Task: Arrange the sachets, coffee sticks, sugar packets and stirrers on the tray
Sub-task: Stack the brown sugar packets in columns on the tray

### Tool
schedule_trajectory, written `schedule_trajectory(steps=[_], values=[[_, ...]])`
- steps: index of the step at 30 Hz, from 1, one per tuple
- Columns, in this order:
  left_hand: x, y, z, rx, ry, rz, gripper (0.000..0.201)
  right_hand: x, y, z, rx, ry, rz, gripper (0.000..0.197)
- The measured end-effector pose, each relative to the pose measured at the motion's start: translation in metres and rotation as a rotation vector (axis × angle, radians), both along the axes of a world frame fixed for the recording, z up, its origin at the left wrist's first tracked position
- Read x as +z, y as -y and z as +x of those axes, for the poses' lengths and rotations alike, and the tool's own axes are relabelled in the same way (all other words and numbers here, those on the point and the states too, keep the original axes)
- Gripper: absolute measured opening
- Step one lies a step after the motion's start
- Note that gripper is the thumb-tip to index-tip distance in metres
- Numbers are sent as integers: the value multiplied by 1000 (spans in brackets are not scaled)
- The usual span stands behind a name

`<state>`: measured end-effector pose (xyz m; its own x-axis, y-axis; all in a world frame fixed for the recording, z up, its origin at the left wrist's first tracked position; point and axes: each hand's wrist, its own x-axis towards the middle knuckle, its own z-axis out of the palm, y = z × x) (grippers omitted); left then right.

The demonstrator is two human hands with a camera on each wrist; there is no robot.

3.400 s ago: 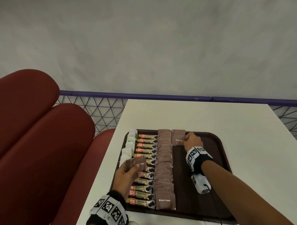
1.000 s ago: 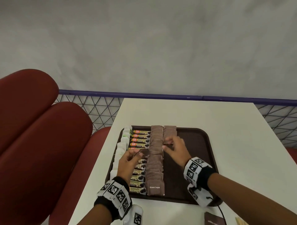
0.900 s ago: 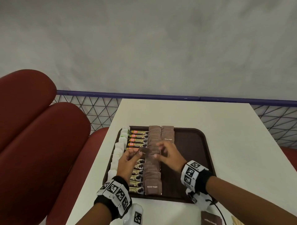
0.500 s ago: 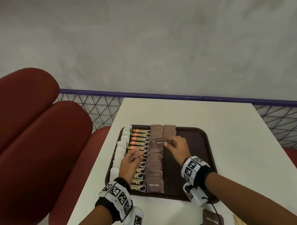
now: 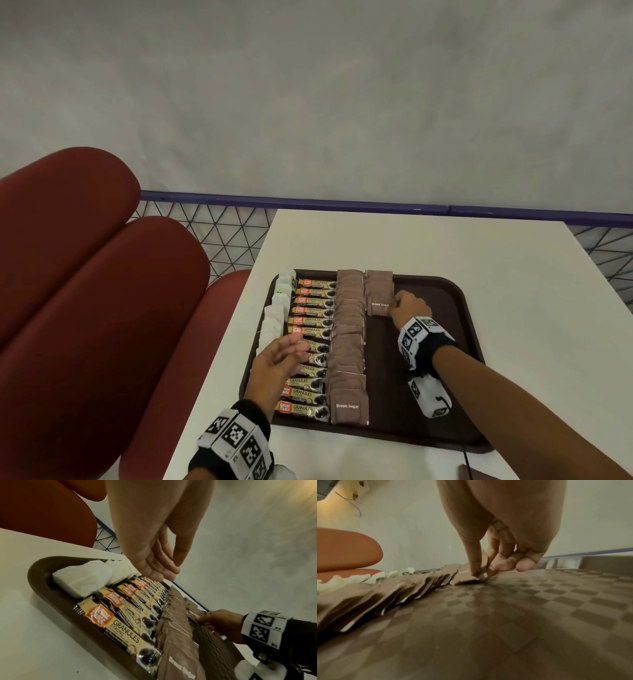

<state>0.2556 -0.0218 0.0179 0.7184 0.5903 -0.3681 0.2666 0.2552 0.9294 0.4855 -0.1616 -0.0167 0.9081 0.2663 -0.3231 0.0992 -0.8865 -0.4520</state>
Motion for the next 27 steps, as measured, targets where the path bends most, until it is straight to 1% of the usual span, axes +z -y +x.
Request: schedule_trajectory(steps=[4, 8, 11, 13, 15, 17, 20, 23, 25, 27], values=[[-2, 2, -2, -20, -8, -33, 26, -3, -3, -2, -15, -4, -30, 33], [-3, 7, -6, -63, -20, -41, 24, -1, -1, -3, -14, 54, -34, 32], [0, 14, -8, -143, -39, -15, 22, -2, 1, -5, -71, 78, 71, 28], [3, 20, -10, -217, -54, 14, 21, -3, 4, -6, -108, 86, 155, 31], [4, 26, -13, -296, -73, 39, 21, 0, 10, -8, -136, 100, 224, 36], [2, 33, -17, -376, -95, 53, 21, 7, 19, -13, -156, 135, 280, 37], [-3, 48, -25, -561, -155, 119, 19, 18, 39, -31, -157, 160, 368, 32], [-6, 67, -37, -767, -192, 171, 20, 23, 68, -60, -90, 113, 498, 22], [-8, 77, -45, -914, -214, 286, 24, 24, 92, -85, -36, 51, 579, 23], [-9, 85, -53, -1056, -257, 434, 28, 27, 118, -113, 51, -20, 570, 20]])
